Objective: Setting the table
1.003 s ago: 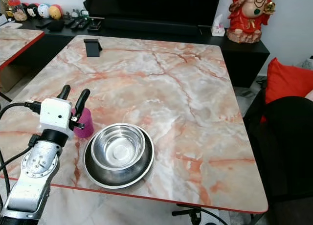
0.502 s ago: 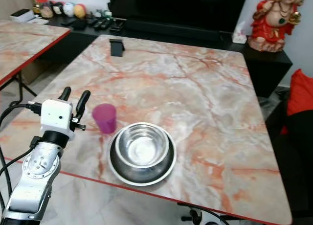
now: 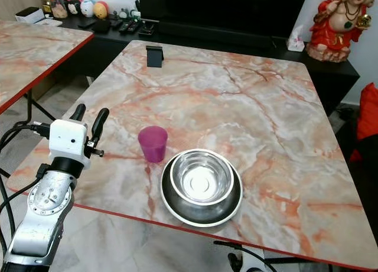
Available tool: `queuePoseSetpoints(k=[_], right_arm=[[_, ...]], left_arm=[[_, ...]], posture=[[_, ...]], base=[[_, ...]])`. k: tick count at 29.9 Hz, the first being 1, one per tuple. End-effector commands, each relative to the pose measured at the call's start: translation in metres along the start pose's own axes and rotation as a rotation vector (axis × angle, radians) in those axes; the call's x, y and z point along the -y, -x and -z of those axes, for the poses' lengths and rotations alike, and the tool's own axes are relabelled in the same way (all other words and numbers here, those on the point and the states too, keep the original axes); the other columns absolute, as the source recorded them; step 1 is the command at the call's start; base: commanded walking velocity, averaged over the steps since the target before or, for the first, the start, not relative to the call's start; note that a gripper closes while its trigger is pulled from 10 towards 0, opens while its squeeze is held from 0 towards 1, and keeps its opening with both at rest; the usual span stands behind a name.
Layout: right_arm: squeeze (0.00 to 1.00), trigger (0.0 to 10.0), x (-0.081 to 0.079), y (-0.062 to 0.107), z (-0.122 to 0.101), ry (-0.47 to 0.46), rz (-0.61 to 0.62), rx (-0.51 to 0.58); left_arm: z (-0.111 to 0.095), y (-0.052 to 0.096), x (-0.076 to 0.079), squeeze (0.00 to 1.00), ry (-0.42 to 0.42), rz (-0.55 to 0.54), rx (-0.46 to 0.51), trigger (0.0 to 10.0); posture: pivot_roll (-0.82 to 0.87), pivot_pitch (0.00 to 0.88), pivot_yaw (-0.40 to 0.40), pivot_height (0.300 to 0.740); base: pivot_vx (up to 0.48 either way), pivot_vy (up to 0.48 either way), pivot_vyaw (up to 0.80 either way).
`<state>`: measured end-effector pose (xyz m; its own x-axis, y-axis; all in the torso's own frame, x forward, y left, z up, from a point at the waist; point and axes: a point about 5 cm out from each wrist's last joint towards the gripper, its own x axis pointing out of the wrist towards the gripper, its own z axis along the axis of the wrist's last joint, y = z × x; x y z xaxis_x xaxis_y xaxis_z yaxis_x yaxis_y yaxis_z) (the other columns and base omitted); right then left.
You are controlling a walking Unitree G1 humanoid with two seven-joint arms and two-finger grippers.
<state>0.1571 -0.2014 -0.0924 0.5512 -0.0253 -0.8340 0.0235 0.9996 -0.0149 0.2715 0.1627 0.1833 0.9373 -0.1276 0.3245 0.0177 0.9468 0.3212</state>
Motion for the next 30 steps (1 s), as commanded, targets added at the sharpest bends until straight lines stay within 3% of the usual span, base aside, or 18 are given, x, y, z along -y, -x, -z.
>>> queuePoseSetpoints(k=[1,30], right_arm=[[0.0,10.0,-0.0004,-0.0008,-0.0039,0.003,-0.001,0.011],[0.0,10.0,-0.0004,-0.0008,-0.004,0.005,-0.005,0.011]], left_arm=[[0.0004,-0.0001,-0.0007,0.0,-0.017,0.005,-0.009,10.0],[-0.0016,-0.0025,-0.0006,0.0,-0.016,0.004,-0.001,10.0]], posture=[[0.07,0.0,-0.048,0.74],[0.07,0.0,-0.05,0.74]], base=[[0.0,0.285,0.0],[0.0,0.285,0.0]])
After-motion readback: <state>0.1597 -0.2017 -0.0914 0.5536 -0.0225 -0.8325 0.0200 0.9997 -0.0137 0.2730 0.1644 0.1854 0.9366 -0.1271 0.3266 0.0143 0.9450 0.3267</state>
